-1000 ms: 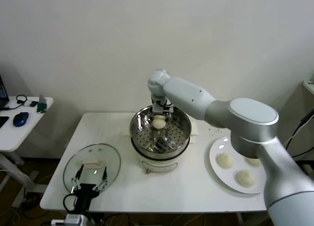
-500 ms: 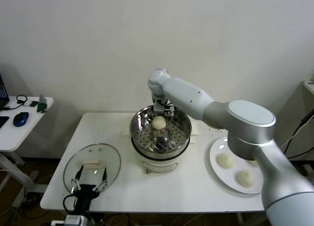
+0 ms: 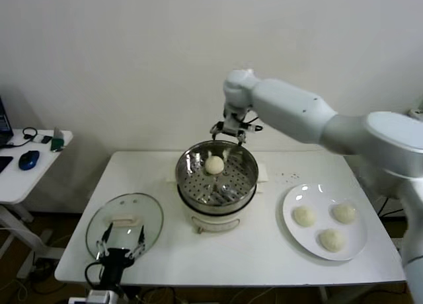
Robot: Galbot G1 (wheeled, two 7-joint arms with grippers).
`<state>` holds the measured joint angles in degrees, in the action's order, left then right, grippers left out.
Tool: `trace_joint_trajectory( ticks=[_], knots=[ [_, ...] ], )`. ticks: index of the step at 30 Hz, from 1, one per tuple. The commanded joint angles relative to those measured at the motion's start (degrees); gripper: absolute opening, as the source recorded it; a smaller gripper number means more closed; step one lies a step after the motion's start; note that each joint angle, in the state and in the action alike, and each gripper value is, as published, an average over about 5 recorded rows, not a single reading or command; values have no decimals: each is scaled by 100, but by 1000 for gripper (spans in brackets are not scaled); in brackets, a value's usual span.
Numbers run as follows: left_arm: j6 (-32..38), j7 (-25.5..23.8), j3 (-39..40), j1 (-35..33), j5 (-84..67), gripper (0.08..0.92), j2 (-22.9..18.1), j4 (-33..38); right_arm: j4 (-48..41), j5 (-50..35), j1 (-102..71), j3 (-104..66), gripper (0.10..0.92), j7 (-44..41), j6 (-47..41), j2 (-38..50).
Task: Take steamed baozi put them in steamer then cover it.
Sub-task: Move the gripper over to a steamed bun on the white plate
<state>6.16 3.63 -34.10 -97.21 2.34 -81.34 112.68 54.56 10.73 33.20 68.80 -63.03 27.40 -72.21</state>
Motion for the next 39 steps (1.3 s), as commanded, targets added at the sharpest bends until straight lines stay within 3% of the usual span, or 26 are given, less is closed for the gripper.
trace_joint_trajectory(
  ticks=[1, 4, 9, 17, 27, 39],
  knots=[
    [-2, -5, 25, -34, -2, 823, 39, 134, 1874, -2874, 1248, 1318, 823, 596, -3051, 2341],
    [17, 43, 41, -73, -19, 823, 83, 144, 2326, -3439, 1497, 1734, 823, 703, -3922, 2965],
    [-23, 113, 43, -58, 15, 823, 100, 126, 2724, -3847, 1316, 1973, 823, 647, -4424, 3811],
    [-44, 95, 53, -73, 101, 823, 62, 167, 2547, -3381, -76, 1528, 823, 325, -4455, 4306],
    [-69, 94, 34, -91, 120, 823, 44, 196, 1814, -2218, -2066, 64, 823, 226, -4354, 3987],
    [-93, 69, 29, -86, 178, 823, 16, 170, 1086, -1960, -2650, -440, 823, 327, -4210, 3317]
  ],
)
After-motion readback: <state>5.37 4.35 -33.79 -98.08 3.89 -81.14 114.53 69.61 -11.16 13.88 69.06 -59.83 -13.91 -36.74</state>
